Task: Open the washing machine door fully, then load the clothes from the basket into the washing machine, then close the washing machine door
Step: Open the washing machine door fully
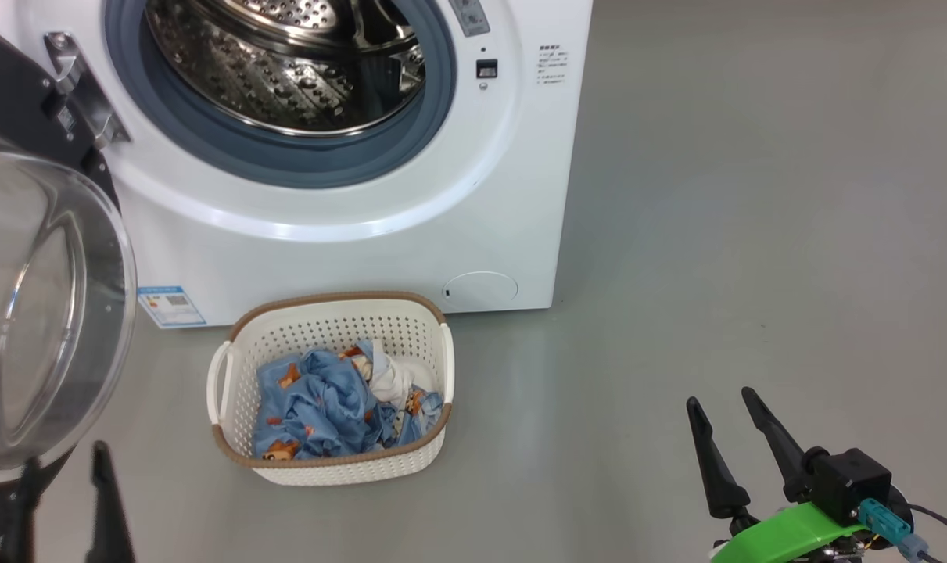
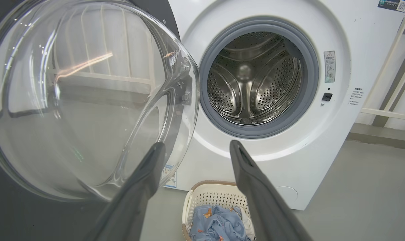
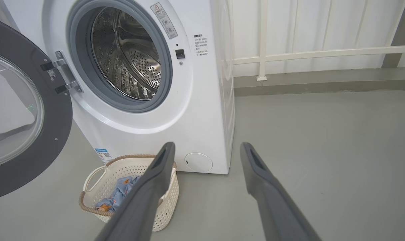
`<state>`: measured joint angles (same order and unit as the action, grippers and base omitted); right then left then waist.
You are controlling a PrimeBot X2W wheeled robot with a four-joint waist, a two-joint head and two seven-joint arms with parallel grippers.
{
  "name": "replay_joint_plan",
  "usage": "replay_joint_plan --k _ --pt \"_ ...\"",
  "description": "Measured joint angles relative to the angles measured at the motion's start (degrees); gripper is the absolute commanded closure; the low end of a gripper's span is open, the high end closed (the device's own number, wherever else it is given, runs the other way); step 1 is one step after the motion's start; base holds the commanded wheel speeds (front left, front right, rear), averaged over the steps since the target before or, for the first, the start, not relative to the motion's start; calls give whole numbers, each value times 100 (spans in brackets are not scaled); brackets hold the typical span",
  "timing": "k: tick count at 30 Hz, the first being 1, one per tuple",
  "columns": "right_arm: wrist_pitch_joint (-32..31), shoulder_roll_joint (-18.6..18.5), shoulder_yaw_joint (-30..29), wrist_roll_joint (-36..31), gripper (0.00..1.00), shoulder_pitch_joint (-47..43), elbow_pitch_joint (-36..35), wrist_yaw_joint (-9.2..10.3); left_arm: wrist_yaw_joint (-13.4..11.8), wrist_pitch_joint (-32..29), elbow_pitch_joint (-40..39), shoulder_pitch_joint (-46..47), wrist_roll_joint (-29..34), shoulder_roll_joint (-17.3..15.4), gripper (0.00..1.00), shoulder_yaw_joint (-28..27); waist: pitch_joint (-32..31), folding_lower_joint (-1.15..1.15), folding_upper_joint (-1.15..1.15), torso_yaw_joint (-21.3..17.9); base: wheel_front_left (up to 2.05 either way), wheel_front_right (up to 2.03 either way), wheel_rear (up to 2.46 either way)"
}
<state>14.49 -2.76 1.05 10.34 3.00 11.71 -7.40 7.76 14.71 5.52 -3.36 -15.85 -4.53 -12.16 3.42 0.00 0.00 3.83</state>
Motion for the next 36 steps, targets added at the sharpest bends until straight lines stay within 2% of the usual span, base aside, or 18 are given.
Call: replay_joint_plan --k 12,21,36 --pt "0 2 143 -18 0 -367 -308 0 -1 -1 -107 -404 129 -55 0 860 -296 0 0 -262 0 0 0" --pt "0 2 164 -68 0 -449 -445 0 -1 -1 -175 -614 223 -59 0 1037 -414 0 0 -346 0 0 0" --pt "0 4 143 -68 0 -592 -492 0 -1 -1 -238 -723 319 -24 0 1045 -425 0 0 -272 0 0 0"
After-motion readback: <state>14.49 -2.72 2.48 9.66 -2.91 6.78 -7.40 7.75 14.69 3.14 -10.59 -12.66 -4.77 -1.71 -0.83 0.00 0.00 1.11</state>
